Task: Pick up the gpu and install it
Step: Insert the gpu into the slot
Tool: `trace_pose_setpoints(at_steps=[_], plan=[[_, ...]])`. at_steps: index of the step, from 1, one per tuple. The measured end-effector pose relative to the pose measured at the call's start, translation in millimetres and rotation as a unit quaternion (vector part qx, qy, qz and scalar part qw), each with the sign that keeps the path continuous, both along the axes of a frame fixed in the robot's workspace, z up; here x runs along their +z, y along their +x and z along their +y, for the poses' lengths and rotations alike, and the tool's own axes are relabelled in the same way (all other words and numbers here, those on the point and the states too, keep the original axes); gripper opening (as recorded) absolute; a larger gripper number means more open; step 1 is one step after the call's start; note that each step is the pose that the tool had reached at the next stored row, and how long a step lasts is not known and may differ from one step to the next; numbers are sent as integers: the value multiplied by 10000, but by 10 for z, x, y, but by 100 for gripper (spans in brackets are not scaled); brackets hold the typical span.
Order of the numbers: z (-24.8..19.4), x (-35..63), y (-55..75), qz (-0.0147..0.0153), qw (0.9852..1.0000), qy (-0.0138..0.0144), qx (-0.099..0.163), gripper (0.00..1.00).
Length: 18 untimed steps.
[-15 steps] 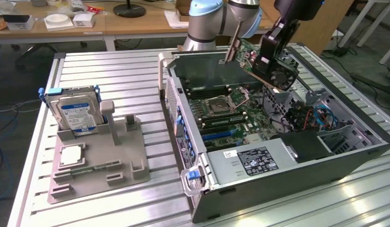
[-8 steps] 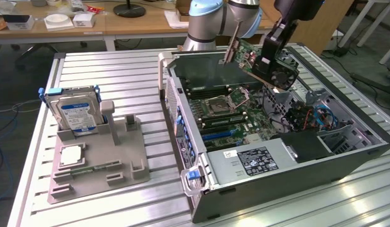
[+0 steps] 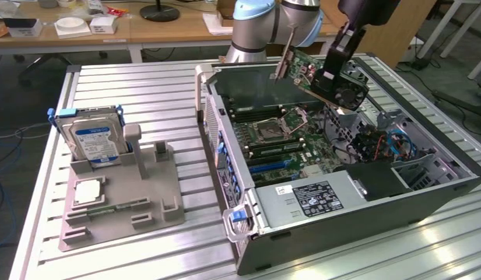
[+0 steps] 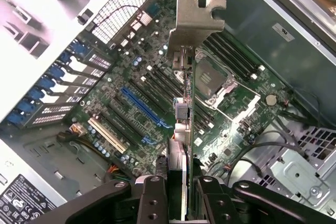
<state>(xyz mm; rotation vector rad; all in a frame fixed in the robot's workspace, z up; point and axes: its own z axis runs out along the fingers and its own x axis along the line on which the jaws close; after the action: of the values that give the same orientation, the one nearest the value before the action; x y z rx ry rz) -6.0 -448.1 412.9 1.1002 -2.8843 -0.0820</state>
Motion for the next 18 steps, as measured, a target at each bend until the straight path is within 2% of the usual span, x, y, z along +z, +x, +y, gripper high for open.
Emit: trace_pose_setpoints(at_steps=[18], plan=[[-1,0,0,0,9990,3,455,27]])
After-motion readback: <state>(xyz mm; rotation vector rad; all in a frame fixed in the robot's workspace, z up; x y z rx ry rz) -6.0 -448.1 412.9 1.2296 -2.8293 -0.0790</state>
